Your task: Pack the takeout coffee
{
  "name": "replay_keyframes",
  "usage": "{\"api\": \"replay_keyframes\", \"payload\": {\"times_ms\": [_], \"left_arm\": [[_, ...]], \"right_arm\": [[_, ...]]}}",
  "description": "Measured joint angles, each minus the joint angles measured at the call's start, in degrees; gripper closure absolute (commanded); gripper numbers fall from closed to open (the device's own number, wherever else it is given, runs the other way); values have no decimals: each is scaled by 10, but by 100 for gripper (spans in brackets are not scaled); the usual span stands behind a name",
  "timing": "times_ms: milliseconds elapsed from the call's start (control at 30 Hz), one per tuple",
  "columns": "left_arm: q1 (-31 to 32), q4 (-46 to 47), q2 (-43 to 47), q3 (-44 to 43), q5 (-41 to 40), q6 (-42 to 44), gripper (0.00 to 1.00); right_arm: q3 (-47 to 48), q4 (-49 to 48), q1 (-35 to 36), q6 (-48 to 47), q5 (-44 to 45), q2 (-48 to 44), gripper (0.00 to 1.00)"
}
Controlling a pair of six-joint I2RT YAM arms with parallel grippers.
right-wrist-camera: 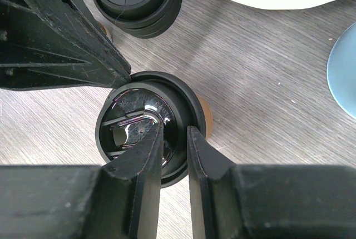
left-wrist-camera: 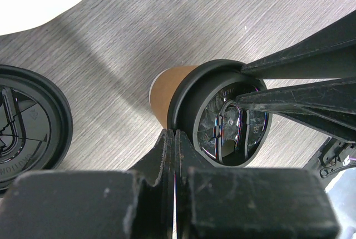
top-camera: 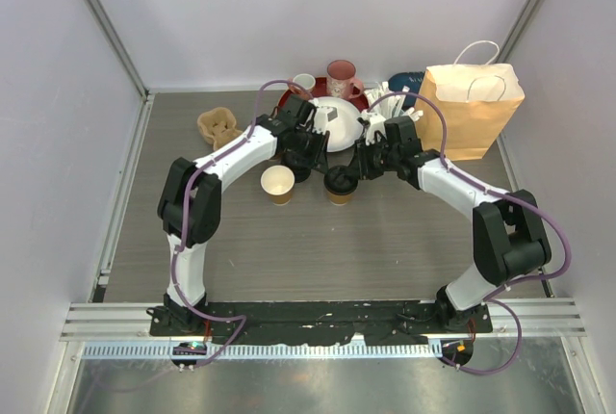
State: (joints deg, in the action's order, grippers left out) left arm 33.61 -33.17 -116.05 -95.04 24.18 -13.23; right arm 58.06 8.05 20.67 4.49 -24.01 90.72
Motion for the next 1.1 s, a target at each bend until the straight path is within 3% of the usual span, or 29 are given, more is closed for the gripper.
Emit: {"api": "replay_keyframes", "payload": {"times_ms": [333,767,1100], "left_arm": [[3,-10,3,-10,-2,11,95],[17,-74,-11,-68,-6,45,83],[10,-101,-11,-120,-17,68,62]], "right_arm": [[11,25,-2,-3,0,-4,66],[54,120,3,-21,12,-4,54],[121,182,4,-44,36,-4,48]]}}
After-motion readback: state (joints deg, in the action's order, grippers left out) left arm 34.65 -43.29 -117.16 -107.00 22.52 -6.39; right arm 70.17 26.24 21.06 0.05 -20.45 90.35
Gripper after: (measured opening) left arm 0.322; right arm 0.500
